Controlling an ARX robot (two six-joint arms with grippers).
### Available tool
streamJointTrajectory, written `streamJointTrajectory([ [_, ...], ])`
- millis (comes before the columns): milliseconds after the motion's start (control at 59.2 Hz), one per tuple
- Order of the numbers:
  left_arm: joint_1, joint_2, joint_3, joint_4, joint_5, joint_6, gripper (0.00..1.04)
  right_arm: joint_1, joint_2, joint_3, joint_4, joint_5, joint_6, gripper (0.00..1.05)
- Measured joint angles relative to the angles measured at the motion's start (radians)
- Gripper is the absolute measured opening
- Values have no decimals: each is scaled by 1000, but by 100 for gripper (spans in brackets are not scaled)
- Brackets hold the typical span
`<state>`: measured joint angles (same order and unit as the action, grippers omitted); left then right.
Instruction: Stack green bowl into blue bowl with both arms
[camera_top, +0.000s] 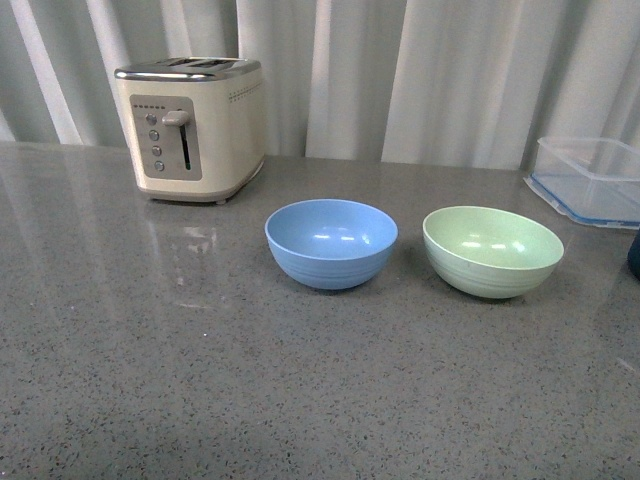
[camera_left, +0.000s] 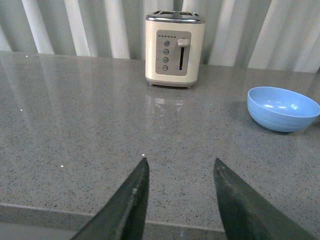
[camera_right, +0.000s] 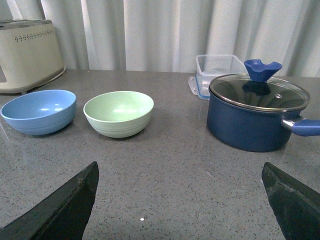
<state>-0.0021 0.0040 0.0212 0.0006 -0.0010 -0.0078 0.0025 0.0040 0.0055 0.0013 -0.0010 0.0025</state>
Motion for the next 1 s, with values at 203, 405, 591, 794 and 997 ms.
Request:
streamJointTrajectory([
  [203,0,0,0,0,0,0,84,0,0,0,0,0,0,95],
  [405,0,0,0,0,0,2,98,0,0,0,0,0,0,95],
  [591,0,0,0,0,0,2,98,0,0,0,0,0,0,95],
  [794,0,0,0,0,0,2,98,-14,9,3,-11,-50,-13,95],
  [997,0,0,0,0,1,3,98,-10,353,198,12,-356,-72,95],
])
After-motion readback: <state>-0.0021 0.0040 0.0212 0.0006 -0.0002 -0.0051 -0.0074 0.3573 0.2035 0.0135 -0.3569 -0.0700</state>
